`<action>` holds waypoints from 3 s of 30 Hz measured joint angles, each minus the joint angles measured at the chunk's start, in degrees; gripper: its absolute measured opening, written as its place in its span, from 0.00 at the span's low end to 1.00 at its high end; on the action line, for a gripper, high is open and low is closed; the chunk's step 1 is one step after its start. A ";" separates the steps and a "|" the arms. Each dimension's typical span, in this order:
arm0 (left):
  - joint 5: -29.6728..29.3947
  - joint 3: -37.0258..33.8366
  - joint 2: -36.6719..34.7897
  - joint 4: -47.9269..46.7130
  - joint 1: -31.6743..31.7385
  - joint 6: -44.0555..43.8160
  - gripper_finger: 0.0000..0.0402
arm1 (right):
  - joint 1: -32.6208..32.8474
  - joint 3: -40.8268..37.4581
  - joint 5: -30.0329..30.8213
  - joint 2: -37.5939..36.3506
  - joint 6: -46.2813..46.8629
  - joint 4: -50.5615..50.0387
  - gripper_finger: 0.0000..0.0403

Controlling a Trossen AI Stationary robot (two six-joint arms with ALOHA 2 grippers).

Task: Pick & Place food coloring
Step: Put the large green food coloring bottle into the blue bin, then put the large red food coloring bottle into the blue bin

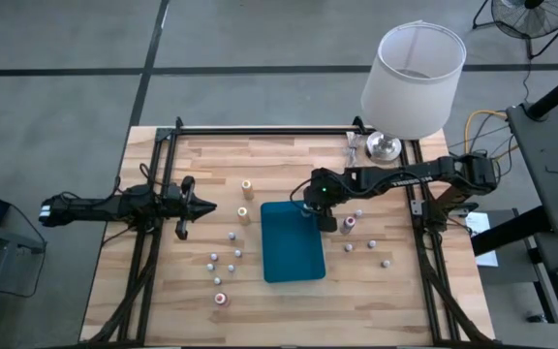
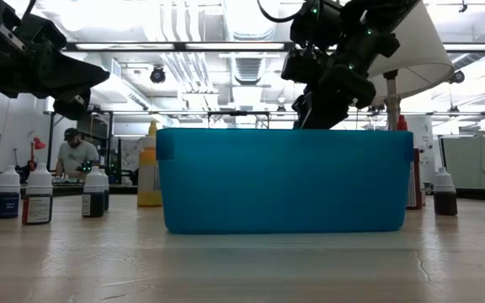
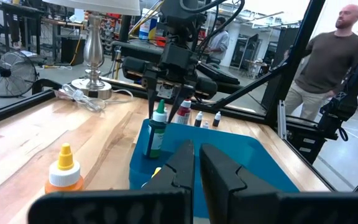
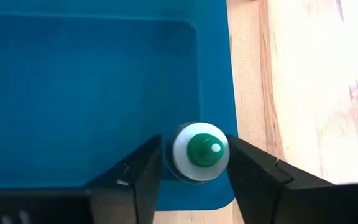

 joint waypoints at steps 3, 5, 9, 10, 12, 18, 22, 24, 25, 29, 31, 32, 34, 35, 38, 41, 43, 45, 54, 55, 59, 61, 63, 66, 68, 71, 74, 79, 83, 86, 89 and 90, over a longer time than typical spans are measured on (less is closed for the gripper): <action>0.00 0.00 0.00 0.00 -0.01 0.00 0.00 | 0.00 0.00 0.00 0.00 -0.02 0.00 0.44; 0.00 0.00 0.00 0.00 -0.01 0.01 0.00 | 0.00 0.05 0.00 -0.05 -0.03 0.00 0.45; -0.02 0.02 0.00 0.00 -0.02 0.02 0.00 | 0.00 0.49 0.02 -0.52 -0.86 -0.04 0.46; 0.00 0.00 0.00 0.00 -0.02 0.02 0.00 | 0.00 0.65 0.01 -0.74 -0.97 -0.22 0.46; -0.01 0.01 0.00 0.00 -0.01 0.01 0.00 | 0.00 0.93 0.02 -1.09 -1.72 -0.71 0.45; -0.02 0.00 -0.02 -0.07 -0.02 0.00 0.00 | -0.17 1.11 0.06 -4.05 -2.62 -3.09 0.45; 0.00 0.00 -0.02 -0.09 -0.02 0.00 0.00 | -0.38 1.11 0.15 -7.52 -3.04 -5.25 0.45; -0.02 0.02 -0.02 -0.09 -0.01 0.01 0.00 | -0.63 1.11 0.17 -9.59 -3.45 -6.16 0.45; 0.00 0.02 -0.02 -0.09 -0.01 0.02 0.00 | -0.68 1.12 0.22 -10.69 -3.41 -6.92 0.45; 0.00 0.00 -0.02 -0.11 -0.02 0.02 0.00 | -0.63 1.14 0.20 -15.50 0.22 -11.46 0.45; 0.00 0.00 -0.02 -0.11 -0.01 0.01 0.00 | -0.46 1.14 0.09 -17.96 2.57 -14.64 0.45; -0.01 0.01 -0.02 -0.11 -0.02 0.01 0.00 | -0.28 1.14 0.06 -19.03 3.71 -16.26 0.45; -0.02 0.02 -0.02 -0.11 0.00 0.00 0.00 | 0.05 1.14 -0.21 -20.96 6.01 -19.42 0.45; -0.02 0.02 -0.02 -0.11 0.00 0.00 0.00 | 0.18 1.14 -0.69 -21.72 7.08 -20.86 0.45; -0.02 0.00 -0.02 -0.11 0.00 0.02 0.00 | 0.45 1.14 -3.60 -23.26 10.01 -24.59 0.46; -0.02 0.02 -0.02 -0.12 0.00 0.00 0.00 | 1.14 1.14 -6.74 -23.84 12.10 -26.08 0.48; -0.02 0.00 -0.02 -0.13 -0.01 0.00 0.00 | 1.67 1.14 -7.42 -24.07 12.70 -26.37 0.50; 0.00 0.00 -0.02 -0.13 -0.01 0.00 0.00 | 2.07 1.14 -7.58 -24.01 12.64 -27.29 0.52; 0.00 0.00 0.00 -0.15 0.00 0.00 0.00 | 4.33 0.13 -7.53 -22.76 11.81 -27.64 0.61; -0.02 0.00 -0.02 -0.15 -0.02 0.02 0.00 | 4.53 0.10 -7.50 -22.72 11.40 -27.69 0.62; -0.02 0.00 -0.02 -0.14 0.00 0.00 0.00 | 4.57 0.09 -7.45 -22.73 9.51 -27.87 0.65; -0.01 0.00 -0.02 -0.15 -0.01 0.02 0.00 | 4.57 0.07 -7.02 -22.73 7.86 -28.53 0.66; 0.00 0.02 -0.02 -0.15 -0.02 0.00 0.00 | 4.57 -0.08 -5.94 -22.73 6.30 -29.02 0.66; 0.00 0.01 -0.02 -0.15 -0.01 0.00 0.00 | 4.55 -1.60 -5.84 -22.73 5.16 -29.16 0.66; -0.01 0.02 -0.02 -0.15 -0.01 0.00 0.00 | 4.55 -2.70 -5.84 -22.73 5.12 -29.11 0.66; 0.00 0.02 -0.02 -0.15 0.00 0.00 0.00 | 4.55 -4.57 -5.84 -22.73 4.86 -28.74 0.66; 0.00 0.00 -0.02 -0.15 0.00 0.00 0.00 | 4.55 -6.58 -5.84 -22.73 4.76 -27.22 0.66; -0.01 0.00 -0.02 -0.15 0.00 0.02 0.00 | 4.55 -9.53 -5.84 -22.73 4.42 -24.69 0.66; -0.02 0.00 -0.02 -0.15 -0.01 0.00 0.00 | 4.55 -10.64 -5.81 -22.73 3.81 -23.48 0.67; -0.01 0.02 -0.01 -0.15 -0.01 0.01 0.00 | 4.55 -10.97 -5.69 -22.73 3.54 -23.36 0.67; -0.01 0.01 -0.02 -0.15 -0.02 0.00 0.00 | 4.55 -11.18 -4.94 -22.50 3.35 -22.45 0.67; 0.00 0.00 -0.02 -0.15 0.00 0.00 0.00 | 4.55 -11.39 -4.90 -22.49 3.26 -22.19 0.67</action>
